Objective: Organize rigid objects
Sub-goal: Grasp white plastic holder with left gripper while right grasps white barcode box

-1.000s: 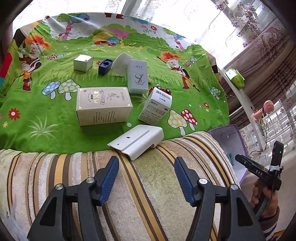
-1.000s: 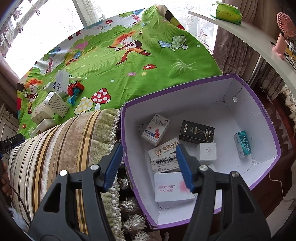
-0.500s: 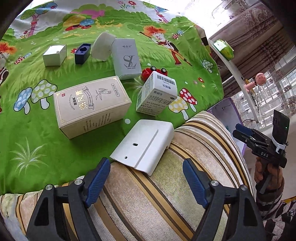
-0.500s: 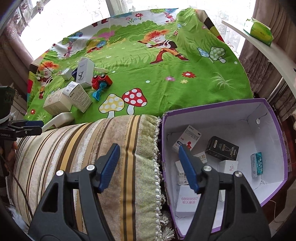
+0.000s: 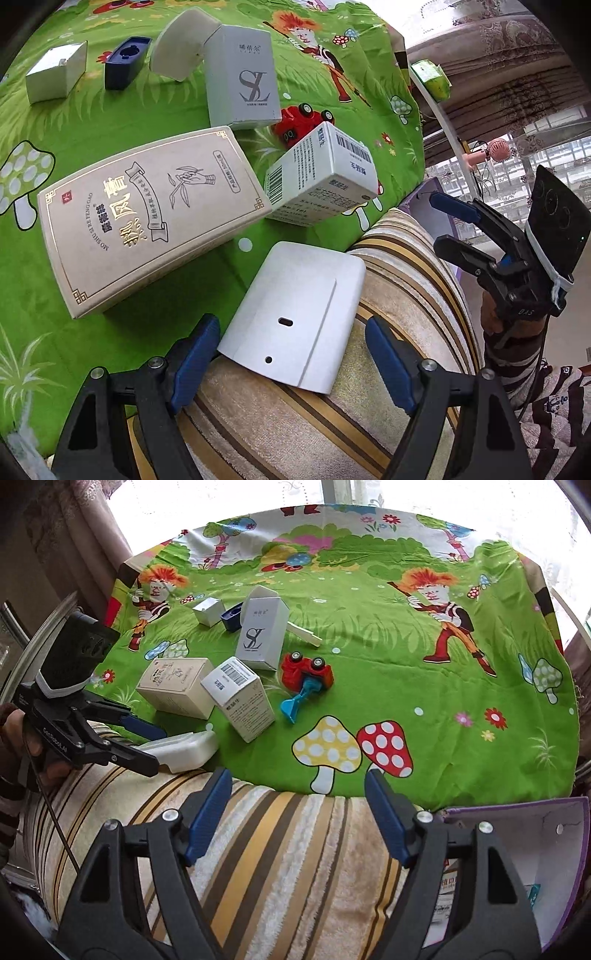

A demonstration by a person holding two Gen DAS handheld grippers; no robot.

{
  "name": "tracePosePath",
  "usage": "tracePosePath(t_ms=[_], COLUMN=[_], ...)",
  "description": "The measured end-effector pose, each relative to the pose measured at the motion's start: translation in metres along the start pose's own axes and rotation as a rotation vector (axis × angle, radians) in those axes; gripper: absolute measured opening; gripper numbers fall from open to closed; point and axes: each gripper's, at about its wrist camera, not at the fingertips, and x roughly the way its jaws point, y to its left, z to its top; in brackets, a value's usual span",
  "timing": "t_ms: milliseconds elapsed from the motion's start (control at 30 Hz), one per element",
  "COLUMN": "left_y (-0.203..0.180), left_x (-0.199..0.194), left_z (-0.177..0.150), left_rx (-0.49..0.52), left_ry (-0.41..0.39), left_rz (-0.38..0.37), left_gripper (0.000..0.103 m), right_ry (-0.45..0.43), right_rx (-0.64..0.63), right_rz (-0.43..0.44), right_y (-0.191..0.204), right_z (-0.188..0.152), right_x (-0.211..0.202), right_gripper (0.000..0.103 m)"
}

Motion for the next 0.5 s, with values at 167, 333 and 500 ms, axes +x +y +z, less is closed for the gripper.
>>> tracePosePath(t_ms=[167, 333, 500], left_y=[0.002, 0.002, 0.002], left_x=[0.008, 0.008, 0.010], left_z=[0.002, 0.003, 0.002], left_rx=[0.005, 0.020, 0.027], left_ry=[0.022, 0.021, 0.027], left_rz=[-0.045, -0.069, -0.090], left_gripper=[0.082, 0.080, 0.069], right_ry=[0.004, 0.018, 0.023], right_rx=[-0.124, -0.197, -0.183], right_rz=[0.036, 0.054, 0.082], right_y=[0.018, 0.031, 0.034], right_z=[0.024, 0.041, 0.054], right_x=[0.024, 0.044, 0.060], right_gripper=[0.086, 0.086, 0.086])
